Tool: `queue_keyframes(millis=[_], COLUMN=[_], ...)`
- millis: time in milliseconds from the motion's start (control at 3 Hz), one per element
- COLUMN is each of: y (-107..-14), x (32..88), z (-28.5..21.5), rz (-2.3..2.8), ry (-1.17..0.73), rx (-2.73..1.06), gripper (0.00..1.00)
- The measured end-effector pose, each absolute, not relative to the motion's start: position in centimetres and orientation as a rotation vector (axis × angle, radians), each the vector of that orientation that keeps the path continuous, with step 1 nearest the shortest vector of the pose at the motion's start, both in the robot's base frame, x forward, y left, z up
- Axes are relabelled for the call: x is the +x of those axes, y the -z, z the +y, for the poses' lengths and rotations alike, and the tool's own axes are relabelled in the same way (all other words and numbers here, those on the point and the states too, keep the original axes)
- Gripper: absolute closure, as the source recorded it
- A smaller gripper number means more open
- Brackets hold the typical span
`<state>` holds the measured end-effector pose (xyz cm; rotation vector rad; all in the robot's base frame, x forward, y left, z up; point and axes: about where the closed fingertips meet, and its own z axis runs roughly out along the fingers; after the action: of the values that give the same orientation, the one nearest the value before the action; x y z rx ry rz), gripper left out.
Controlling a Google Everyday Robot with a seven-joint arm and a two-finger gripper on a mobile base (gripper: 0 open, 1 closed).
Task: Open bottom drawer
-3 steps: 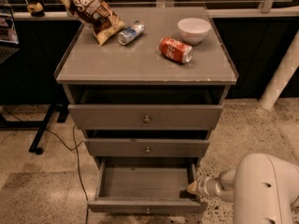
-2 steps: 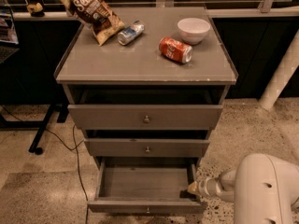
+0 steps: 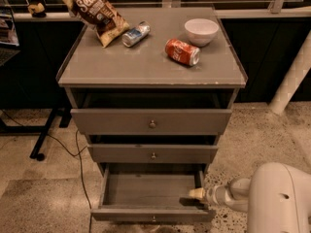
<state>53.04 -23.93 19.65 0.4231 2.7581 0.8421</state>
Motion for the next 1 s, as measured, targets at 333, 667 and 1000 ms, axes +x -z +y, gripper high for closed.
queue_keyframes(millis=[333,667,1000], y=[-21.6,-21.8,-23.4], x=[52.5,52.5,52.1], z=[-24.1,-24.1,-23.9], rz=[2.700,2.698,2.672], ry=[-0.864,-0.864,-0.843], rx=[0.394,0.393,0.363], gripper=[0.00,0.00,0.00])
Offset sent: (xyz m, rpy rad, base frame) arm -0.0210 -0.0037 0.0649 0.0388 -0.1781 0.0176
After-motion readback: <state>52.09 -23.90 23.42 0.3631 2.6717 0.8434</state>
